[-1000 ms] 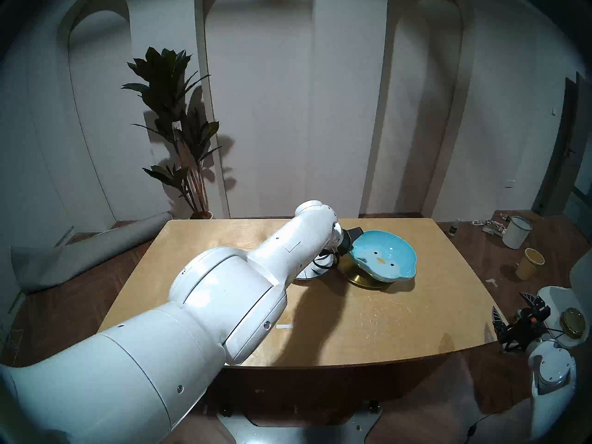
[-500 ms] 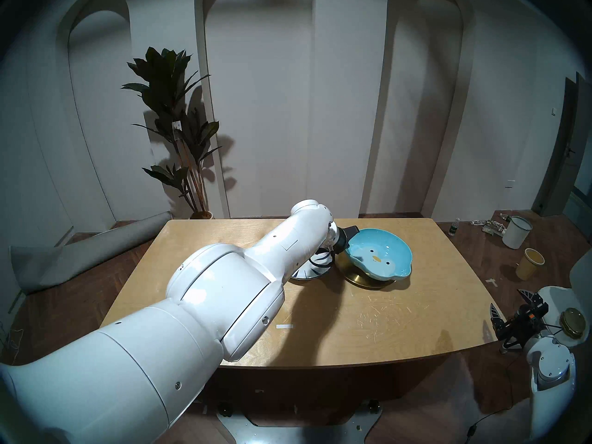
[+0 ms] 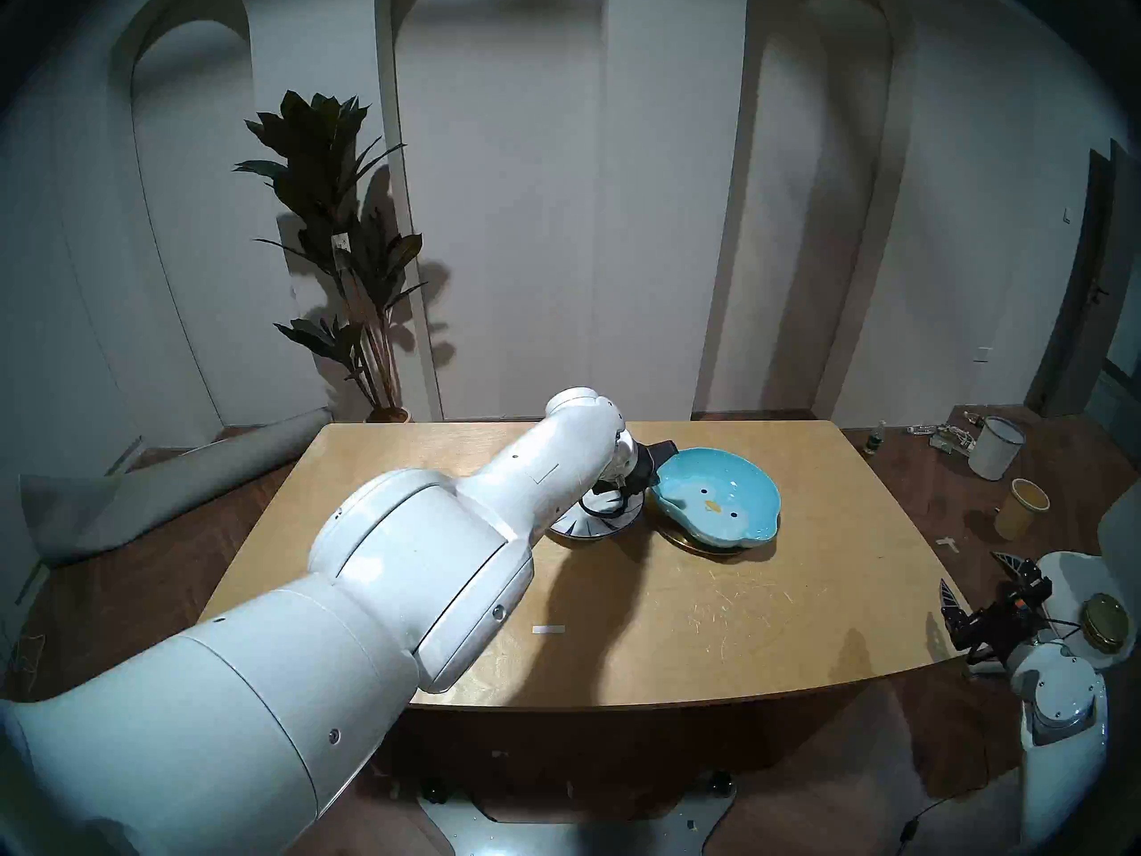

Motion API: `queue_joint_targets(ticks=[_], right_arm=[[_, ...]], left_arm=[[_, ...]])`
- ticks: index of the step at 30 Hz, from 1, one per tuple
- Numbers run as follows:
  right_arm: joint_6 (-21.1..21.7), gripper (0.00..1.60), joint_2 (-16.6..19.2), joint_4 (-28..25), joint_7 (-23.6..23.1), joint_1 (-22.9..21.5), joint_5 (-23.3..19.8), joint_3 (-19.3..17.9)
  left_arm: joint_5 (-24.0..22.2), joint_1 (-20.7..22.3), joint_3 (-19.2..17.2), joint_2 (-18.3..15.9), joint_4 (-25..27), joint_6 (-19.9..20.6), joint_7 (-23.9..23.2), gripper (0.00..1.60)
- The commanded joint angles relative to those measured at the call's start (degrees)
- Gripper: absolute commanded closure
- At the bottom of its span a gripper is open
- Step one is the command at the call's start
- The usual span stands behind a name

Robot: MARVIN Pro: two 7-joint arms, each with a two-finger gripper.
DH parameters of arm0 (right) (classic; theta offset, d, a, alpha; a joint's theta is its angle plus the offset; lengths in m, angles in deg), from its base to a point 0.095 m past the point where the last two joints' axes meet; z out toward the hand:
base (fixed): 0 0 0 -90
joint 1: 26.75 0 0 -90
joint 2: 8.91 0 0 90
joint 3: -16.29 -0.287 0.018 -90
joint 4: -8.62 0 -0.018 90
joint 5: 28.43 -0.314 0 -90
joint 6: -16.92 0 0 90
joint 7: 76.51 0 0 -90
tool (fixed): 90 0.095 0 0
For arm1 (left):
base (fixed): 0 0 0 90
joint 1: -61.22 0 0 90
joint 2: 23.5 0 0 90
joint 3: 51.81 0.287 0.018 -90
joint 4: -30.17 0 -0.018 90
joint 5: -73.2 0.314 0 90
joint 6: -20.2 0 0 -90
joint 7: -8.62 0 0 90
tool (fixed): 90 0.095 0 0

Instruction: Stack the plates into one stack

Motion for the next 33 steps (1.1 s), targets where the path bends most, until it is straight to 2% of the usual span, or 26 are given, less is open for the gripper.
queue_joint_targets(ticks=[1, 6, 7, 9, 10, 13, 18, 19, 20, 27, 28, 33], right_arm=[[-0.6, 0.00, 0.6, -0.6, 0.1, -0.8, -0.1, -0.2], [-0.8, 0.00, 0.3, -0.7, 0.1, -0.8, 0.0, -0.2], [-0.9, 0.00, 0.3, -0.6, 0.1, -0.8, 0.0, -0.2], [-1.0, 0.00, 0.2, -0.7, 0.1, -0.8, 0.0, -0.2], [-1.0, 0.00, 0.2, -0.7, 0.2, -0.8, 0.0, -0.2], [-1.2, 0.00, 0.0, -0.8, 0.1, -0.7, 0.0, -0.3], [-1.3, 0.00, -0.3, -0.9, 0.2, -0.5, 0.0, -0.4], [-1.3, 0.00, -0.3, -1.0, 0.3, -0.5, 0.0, -0.4], [-1.4, 0.00, -0.3, -0.9, 0.3, -0.5, 0.0, -0.4], [-1.5, 0.00, 0.0, -0.4, 0.2, -0.9, 0.0, -0.3], [-1.5, 0.00, 0.1, -0.3, 0.2, -1.0, 0.0, -0.2], [-1.5, 0.00, 0.3, 0.0, 0.2, -1.3, 0.0, 0.0]], left_arm=[[0.1, 0.3, 0.1, 0.0, 3.3, 0.6, -0.4, 1.17], [0.2, -0.6, 0.0, -0.3, 5.2, 0.9, 0.3, 0.77], [0.3, -0.9, 0.0, -0.4, 5.8, 0.9, 0.4, 0.61], [0.5, -1.5, 0.1, -0.6, 7.1, 0.4, 0.9, 0.11], [0.5, -1.8, 0.1, -0.7, 7.9, 0.6, 1.2, 0.00], [0.4, -3.5, -0.2, -1.6, 11.7, 0.4, 2.9, 0.00], [0.6, -4.6, -0.4, -2.5, 15.0, -0.9, 4.4, 0.00], [0.4, -5.5, -0.6, -3.1, 17.1, -0.7, 5.4, 0.00], [0.4, -5.0, -0.6, -2.9, 16.2, -0.7, 5.1, 0.00], [-1.0, -7.1, -2.0, -5.1, 22.6, 2.7, 5.9, 0.00], [-1.2, -6.8, -2.1, -5.0, 22.3, 3.1, 5.5, 0.00], [-2.1, -7.5, -3.2, -6.4, 26.6, 3.7, 5.2, 0.00]])
